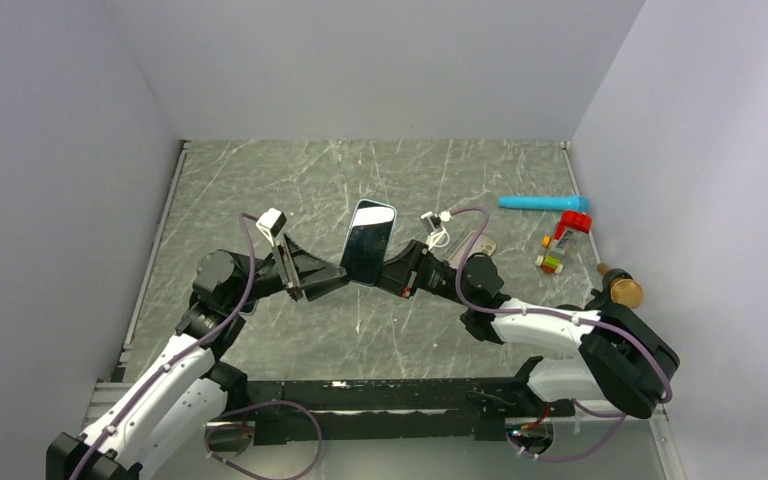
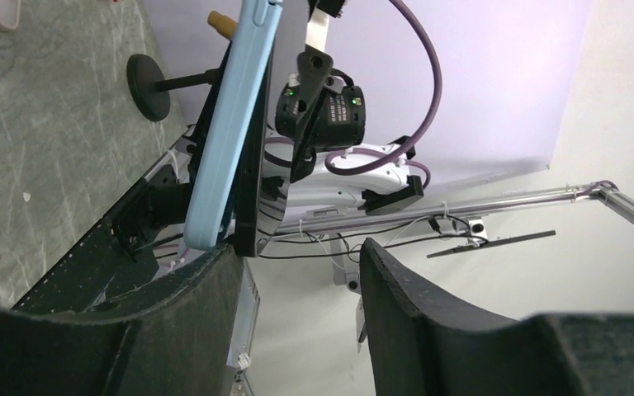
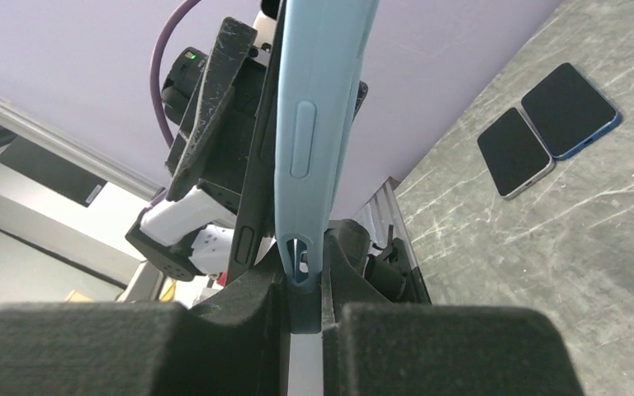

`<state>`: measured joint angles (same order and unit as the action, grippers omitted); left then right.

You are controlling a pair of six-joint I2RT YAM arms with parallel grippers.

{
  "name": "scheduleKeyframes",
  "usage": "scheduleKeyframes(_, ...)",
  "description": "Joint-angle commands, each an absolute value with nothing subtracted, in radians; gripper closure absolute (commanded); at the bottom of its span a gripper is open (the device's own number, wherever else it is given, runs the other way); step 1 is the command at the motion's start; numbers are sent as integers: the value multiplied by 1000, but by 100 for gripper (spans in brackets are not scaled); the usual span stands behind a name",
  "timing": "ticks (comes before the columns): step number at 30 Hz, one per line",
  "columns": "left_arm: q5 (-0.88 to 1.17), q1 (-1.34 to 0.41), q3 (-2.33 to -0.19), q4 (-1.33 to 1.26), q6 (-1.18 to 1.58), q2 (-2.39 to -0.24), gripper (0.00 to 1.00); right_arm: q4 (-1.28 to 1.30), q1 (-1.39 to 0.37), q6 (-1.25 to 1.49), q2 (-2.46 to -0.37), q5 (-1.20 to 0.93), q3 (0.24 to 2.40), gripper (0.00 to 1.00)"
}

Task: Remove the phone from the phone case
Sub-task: Remove the phone case from the phone.

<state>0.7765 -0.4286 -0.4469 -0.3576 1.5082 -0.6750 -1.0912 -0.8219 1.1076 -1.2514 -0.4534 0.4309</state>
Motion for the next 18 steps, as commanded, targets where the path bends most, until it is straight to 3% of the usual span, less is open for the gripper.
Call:
scheduleKeyframes(1,750,-434,-473,-400,1474,-714,43,-1226,-835,1095,-1264,-484,478,100)
scheduleKeyframes(12,719,-434,-500,-407,1390,-825,49,-1179,-854,1067,-1267,-505,499,100)
scheduleKeyframes(18,676,-434,-496,-410,1366,-844,59,-1153,-869,1052,-1266,-509,510,100)
